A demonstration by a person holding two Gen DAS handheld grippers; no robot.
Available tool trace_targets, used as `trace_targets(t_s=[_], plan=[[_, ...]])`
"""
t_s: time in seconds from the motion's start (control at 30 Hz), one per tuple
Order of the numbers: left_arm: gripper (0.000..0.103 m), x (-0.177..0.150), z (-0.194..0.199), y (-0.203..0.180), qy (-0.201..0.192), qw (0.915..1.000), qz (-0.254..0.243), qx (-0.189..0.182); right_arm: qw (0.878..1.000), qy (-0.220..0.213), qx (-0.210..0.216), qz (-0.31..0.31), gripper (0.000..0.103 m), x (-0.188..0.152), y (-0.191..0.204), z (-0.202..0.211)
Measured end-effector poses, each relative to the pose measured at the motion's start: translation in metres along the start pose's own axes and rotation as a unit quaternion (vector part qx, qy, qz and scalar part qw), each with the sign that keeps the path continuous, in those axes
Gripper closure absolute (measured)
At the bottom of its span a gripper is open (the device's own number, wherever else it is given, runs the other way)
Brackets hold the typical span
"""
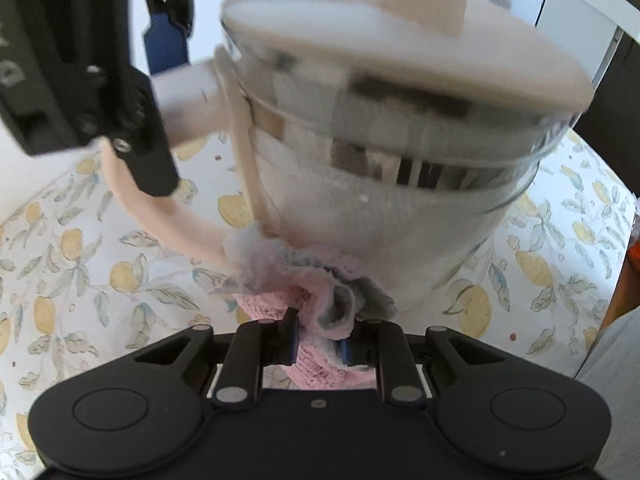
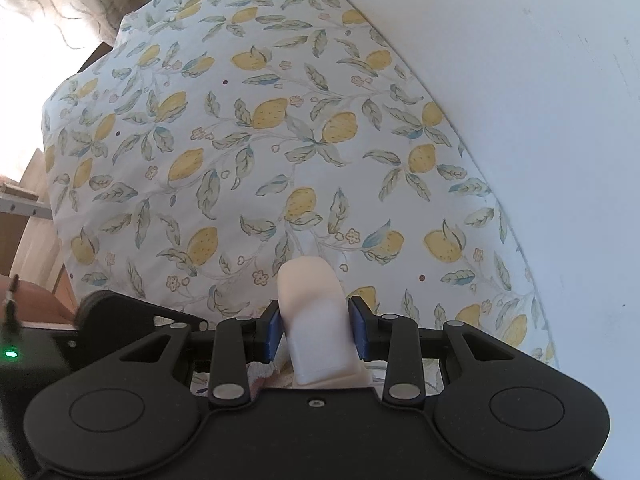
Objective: Clean container
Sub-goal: 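Raise the teapot by its lid knob with the right gripper toward the cloth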
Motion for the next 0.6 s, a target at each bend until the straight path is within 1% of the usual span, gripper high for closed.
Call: trace_targets(t_s=[0.17, 0.33, 0.6], plan=[[0.085, -0.003, -0.007, -0.002, -0.004, 1.0000, 0.003, -0.004, 1.000, -0.001, -0.002, -0.004, 0.062, -0.001, -0.001, -0.004], [0.085, -0.003, -0.007, -0.003, -0.002, 1.0000, 0.009, 0.001, 1.000, 0.005, 0.003, -0.009, 0.062, 0.001, -0.003, -0.005], [0.084, 0.005, 0.016, -0.009, -0.015, 0.9999, -0.006, 0.002, 1.000, 0.006, -0.001, -0.021, 0.062, 0.001, -0.008, -0.006]])
Point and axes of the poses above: each gripper's, at about its wrist camera, not at the fingertips, and z roughly against the way its jaws point, y to its left, x to its top, the point moved 8 cm from there along -z, roughly the way its jaws point, and after that the axes turned 2 degrees about -z, right-handed, at the moved point
